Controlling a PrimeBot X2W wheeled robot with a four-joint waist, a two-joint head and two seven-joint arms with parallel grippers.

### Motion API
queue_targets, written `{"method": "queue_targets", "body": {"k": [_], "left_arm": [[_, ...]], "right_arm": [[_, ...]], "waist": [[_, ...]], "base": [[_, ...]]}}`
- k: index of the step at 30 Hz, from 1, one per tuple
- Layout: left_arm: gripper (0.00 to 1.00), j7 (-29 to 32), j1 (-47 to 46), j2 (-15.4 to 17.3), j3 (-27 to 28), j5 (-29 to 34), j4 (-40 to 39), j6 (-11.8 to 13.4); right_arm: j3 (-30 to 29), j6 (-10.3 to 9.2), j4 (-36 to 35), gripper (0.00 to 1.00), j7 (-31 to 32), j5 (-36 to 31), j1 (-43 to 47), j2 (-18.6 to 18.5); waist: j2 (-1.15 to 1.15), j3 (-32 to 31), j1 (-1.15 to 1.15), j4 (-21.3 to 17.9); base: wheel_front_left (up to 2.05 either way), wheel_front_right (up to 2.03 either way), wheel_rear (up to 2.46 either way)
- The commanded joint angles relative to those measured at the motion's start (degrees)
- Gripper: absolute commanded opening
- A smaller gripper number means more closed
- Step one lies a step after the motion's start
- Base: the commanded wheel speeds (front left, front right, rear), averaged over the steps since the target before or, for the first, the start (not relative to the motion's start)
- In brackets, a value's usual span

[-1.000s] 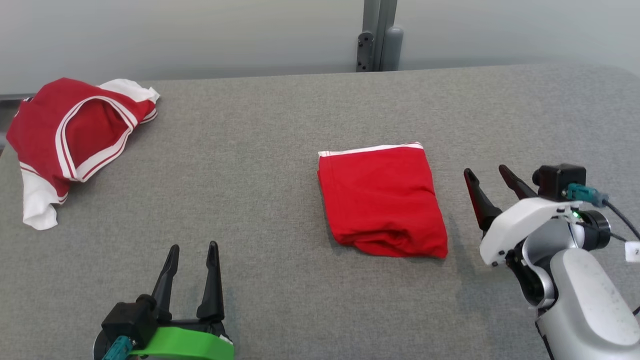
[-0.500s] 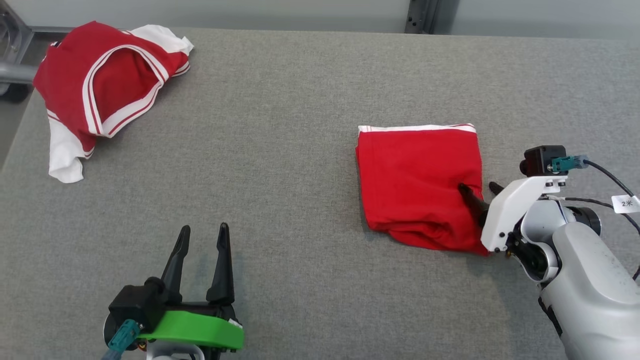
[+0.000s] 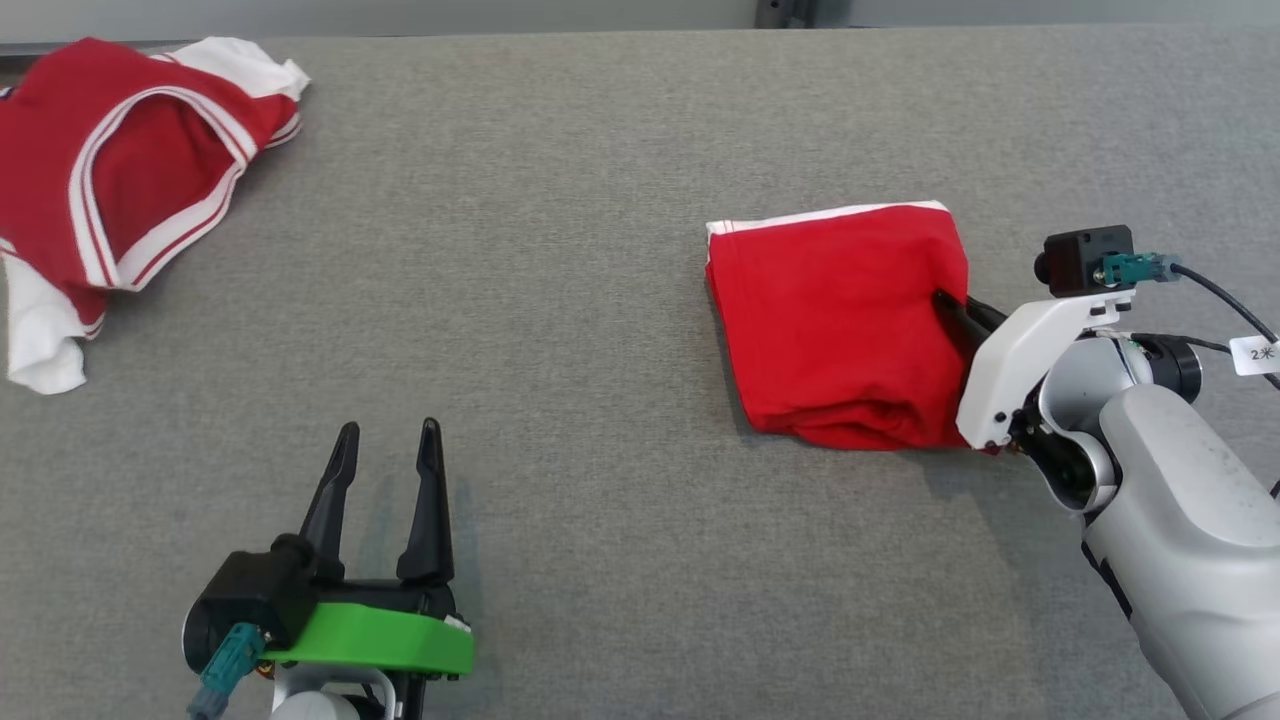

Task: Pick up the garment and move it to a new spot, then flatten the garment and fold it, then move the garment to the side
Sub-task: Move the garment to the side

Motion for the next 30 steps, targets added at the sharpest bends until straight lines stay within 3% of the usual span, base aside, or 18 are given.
{"method": "queue_targets", "body": {"k": [1,11,17,23,30], "left_arm": [[1.00,-0.02,-1.30,0.08,0.24,1.20,-0.19,-0.41],[1.00,0.01,-4.72,2.36,0.10,5.02,0.30,-1.44],[1.00,1.30,-6.57,3.97,-0.70,6.16,-0.13,-1.55],[1.00,2.69,-7.47,4.88,-1.27,6.55,-1.51,-1.40],[1.00,3.62,-8.76,4.92,-2.19,7.03,-2.95,-0.98]], "right_arm": [[0.16,-0.03,0.15,0.00,-0.98,0.30,-0.82,-0.74],[-0.37,-0.03,3.70,0.00,-8.05,-1.36,-4.38,-1.11],[-0.65,-0.02,6.16,0.00,-11.28,-0.58,-5.12,-0.10],[-0.66,-0.03,9.02,0.00,-14.71,-1.54,-7.56,0.26],[-2.77,-0.03,15.67,0.00,-16.75,-4.15,-13.89,-2.89]], "waist": [[0.00,2.19,0.00,-5.61],[0.00,5.80,0.00,-20.78],[0.00,7.01,0.00,-26.12],[0.00,8.55,0.00,-27.06],[0.00,10.44,0.00,-22.18]], "base": [[0.00,0.00,0.00],[0.00,0.00,0.00],[0.00,0.00,0.00],[0.00,0.00,0.00],[0.00,0.00,0.00]]}}
